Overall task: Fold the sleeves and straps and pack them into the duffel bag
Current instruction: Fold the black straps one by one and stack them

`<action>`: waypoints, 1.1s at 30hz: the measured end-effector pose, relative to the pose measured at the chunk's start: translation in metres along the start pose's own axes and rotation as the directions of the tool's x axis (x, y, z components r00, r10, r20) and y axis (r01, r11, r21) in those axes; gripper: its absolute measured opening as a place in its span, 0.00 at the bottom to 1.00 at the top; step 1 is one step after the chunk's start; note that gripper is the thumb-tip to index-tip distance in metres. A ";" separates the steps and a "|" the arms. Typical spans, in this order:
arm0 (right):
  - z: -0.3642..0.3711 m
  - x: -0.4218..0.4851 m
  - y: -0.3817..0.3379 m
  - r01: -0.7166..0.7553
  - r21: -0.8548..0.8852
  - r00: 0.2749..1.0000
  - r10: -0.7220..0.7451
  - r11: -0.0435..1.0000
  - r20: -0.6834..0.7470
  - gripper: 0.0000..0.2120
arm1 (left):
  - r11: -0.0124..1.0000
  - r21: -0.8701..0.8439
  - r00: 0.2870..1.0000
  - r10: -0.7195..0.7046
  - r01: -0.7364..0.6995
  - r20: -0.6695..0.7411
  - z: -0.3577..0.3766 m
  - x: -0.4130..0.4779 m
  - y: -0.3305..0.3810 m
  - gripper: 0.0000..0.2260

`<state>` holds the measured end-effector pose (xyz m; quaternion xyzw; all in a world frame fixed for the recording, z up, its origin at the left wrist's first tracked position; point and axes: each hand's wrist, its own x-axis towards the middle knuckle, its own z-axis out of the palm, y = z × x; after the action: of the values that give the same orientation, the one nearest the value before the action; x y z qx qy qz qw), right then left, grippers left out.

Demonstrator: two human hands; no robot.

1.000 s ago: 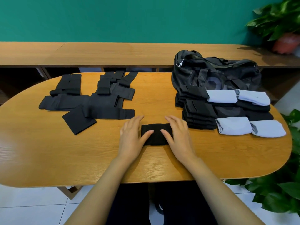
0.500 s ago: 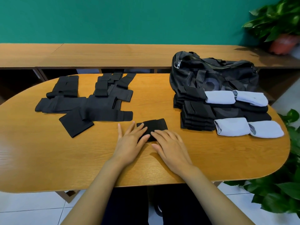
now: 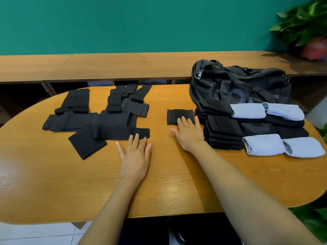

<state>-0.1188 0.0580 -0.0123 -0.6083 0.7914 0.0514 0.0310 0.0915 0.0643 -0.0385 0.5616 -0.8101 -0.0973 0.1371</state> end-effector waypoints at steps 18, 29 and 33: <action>0.010 -0.043 -0.065 0.368 0.251 0.930 -0.353 0.895 -0.105 0.25 | 0.970 -0.239 0.977 -0.095 0.048 -0.189 -0.007 -0.005 -0.009 0.22; 0.014 -0.054 -0.047 0.272 0.184 0.959 -0.250 0.944 -0.133 0.28 | 0.969 0.038 0.961 -0.238 0.245 -0.140 -0.025 -0.021 -0.076 0.26; 0.009 -0.055 -0.021 0.154 0.157 0.983 -0.135 0.976 -0.124 0.28 | 0.995 0.051 0.972 -0.068 0.081 -0.225 -0.024 -0.041 -0.051 0.25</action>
<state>-0.0848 0.1064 -0.0165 -0.6614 0.7471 -0.0513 0.0407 0.1580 0.0849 -0.0366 0.6027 -0.7705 -0.0145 0.2068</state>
